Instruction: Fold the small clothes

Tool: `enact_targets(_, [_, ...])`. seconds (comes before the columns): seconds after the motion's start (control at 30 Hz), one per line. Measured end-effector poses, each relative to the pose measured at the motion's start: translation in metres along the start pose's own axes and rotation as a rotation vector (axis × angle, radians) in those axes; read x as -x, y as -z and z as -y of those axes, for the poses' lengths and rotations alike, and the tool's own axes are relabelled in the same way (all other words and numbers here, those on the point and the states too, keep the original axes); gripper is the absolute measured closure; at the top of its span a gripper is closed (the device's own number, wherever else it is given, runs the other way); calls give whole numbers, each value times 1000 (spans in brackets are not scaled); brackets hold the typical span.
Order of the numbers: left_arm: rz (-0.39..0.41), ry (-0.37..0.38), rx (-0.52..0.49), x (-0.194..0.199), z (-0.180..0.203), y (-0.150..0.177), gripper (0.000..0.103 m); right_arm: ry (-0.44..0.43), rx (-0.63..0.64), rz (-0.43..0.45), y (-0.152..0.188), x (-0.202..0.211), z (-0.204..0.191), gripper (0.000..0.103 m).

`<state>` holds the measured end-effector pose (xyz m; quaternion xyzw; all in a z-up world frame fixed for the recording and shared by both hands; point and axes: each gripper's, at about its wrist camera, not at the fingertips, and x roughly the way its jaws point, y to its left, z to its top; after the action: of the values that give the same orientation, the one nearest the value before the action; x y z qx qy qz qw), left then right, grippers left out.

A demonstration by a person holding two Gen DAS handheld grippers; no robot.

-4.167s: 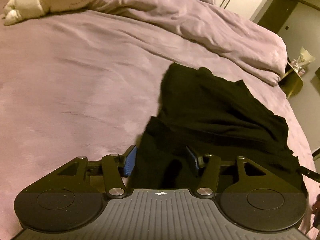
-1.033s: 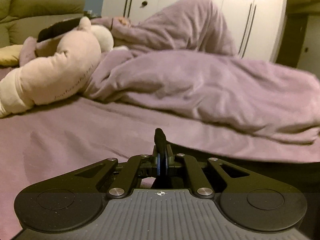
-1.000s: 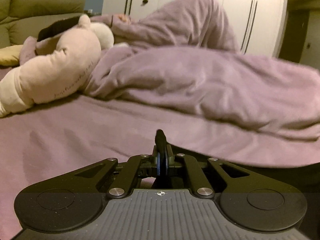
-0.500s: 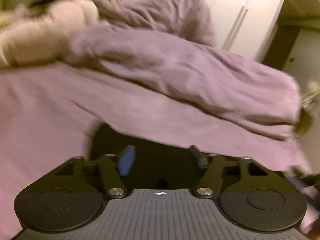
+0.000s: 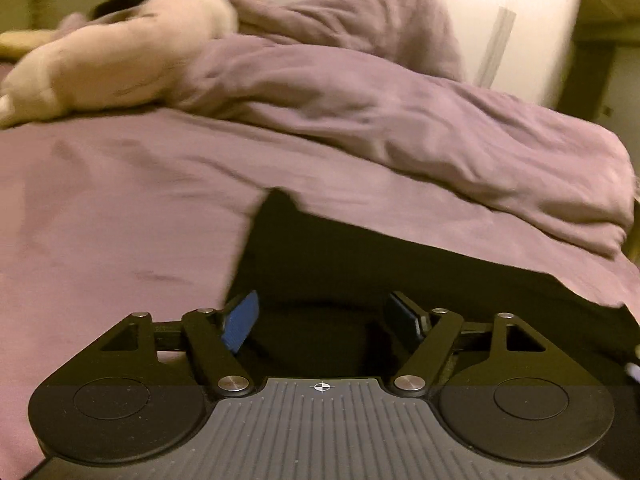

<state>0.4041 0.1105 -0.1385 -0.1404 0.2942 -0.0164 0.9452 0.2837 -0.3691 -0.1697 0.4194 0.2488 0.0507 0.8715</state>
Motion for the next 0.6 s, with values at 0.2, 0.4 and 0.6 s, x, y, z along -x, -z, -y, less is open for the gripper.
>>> enact_targets(0.2, [-4, -153, -38, 29, -18, -6, 16, 106, -53, 114, -18, 55, 22, 77])
enact_targets(0.4, [-137, -115, -35, 71, -22, 0, 10, 210, 44, 139, 1, 96, -13, 39])
enact_targets(0.6, [-224, -135, -134, 90, -8, 24, 9, 256, 197, 70, 41, 118, -42, 32])
